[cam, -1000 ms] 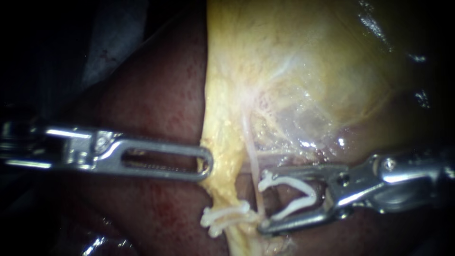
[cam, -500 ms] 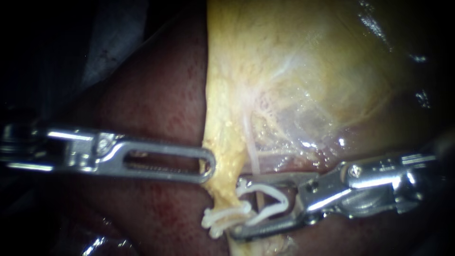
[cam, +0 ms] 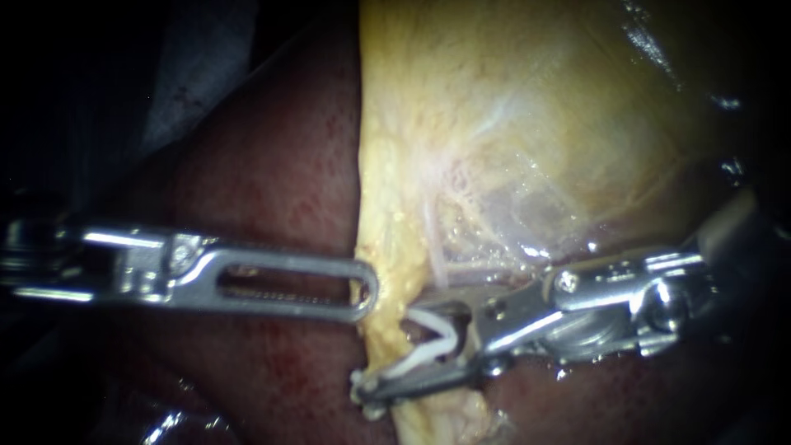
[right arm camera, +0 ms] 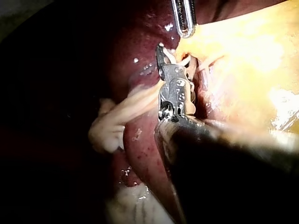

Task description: Clipping third clip left tube

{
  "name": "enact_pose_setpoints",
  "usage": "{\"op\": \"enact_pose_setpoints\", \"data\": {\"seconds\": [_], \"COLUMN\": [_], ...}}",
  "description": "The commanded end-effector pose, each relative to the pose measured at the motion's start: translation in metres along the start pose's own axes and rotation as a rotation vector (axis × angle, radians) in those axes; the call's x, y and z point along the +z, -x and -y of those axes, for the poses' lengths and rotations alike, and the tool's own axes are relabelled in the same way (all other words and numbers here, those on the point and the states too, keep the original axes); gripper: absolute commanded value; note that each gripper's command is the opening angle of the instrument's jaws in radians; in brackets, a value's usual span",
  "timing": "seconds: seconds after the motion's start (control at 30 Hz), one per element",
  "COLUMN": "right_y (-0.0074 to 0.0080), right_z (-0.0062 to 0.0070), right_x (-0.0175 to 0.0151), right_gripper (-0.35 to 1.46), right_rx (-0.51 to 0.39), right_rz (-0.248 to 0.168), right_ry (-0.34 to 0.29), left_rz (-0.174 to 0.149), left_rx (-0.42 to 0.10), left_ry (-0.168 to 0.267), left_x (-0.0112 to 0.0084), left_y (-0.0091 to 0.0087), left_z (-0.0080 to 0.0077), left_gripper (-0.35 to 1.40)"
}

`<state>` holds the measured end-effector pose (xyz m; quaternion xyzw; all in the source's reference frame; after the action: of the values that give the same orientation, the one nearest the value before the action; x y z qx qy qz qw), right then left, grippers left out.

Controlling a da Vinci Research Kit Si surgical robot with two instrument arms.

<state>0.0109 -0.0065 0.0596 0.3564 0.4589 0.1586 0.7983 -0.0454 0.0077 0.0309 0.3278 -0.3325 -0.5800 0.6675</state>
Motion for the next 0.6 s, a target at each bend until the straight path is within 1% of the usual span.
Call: {"op": "enact_pose_setpoints", "data": {"seconds": [0.03, 0.2, 0.43, 0.6], "right_y": [0.0000, -0.0003, -0.0006, -0.0006], "right_z": [0.0002, 0.0005, 0.0003, 0.0003], "right_x": [0.0003, 0.0012, 0.0024, 0.0025], "right_gripper": [0.58, 0.57, 0.56, 0.53], "right_rx": [0.002, 0.014, 0.020, 0.031], "right_rz": [0.002, 0.006, 0.006, 0.006], "right_ry": [-0.006, -0.015, -0.011, -0.013], "left_rz": [0.000, 0.000, 0.000, 0.000], "left_rx": [0.000, 0.000, -0.001, -0.001], "left_ry": [0.000, 0.001, 0.001, 0.001], "left_x": [0.0000, 0.0000, 0.0001, 0.0001], "left_y": [0.0000, 0.0000, 0.0000, 0.0000], "left_z": [0.0000, 0.0000, 0.0001, 0.0001], "left_gripper": [-0.35, -0.35, -0.35, -0.35]}}
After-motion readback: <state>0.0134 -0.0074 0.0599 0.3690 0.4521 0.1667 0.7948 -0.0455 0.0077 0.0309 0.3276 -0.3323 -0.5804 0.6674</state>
